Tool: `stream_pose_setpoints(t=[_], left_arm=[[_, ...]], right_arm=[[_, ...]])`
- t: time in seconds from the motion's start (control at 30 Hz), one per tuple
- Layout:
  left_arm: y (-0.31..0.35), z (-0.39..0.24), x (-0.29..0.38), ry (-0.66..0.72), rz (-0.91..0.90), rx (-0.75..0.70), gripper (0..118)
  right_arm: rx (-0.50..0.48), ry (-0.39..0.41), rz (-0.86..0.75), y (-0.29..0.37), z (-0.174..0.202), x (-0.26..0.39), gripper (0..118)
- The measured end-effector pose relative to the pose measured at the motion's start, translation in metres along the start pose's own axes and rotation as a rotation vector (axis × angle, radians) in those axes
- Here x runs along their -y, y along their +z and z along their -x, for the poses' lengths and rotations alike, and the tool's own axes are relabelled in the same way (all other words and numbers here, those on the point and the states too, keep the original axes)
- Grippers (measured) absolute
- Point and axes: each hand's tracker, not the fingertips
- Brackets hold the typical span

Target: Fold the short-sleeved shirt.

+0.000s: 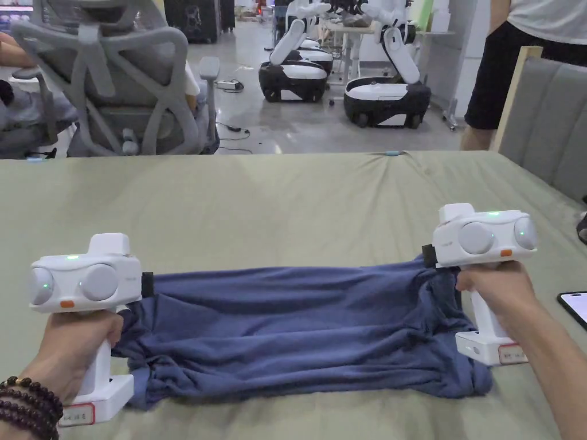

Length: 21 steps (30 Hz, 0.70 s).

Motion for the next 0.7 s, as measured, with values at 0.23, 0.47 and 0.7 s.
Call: stream_pose_setpoints(t=[0.23, 0.47, 0.7], left_arm=[[0.063, 0.016, 0.066, -0.012, -0.010, 0.013, 0], [0.035, 0.006, 0.121, -0.067, 0.137, 0.023, 0], [0.022, -0.005, 0.121, -0.092, 0.129, -0.021, 4]], right_arm=[[-0.005, 0.004, -0.039, 0.083, -0.005, 0.082, 2], [0.056, 0.132, 0.197, 0.033, 0.001, 0.151, 2], [0.103, 0.142, 0.193, 0.024, 0.009, 0.158, 10]])
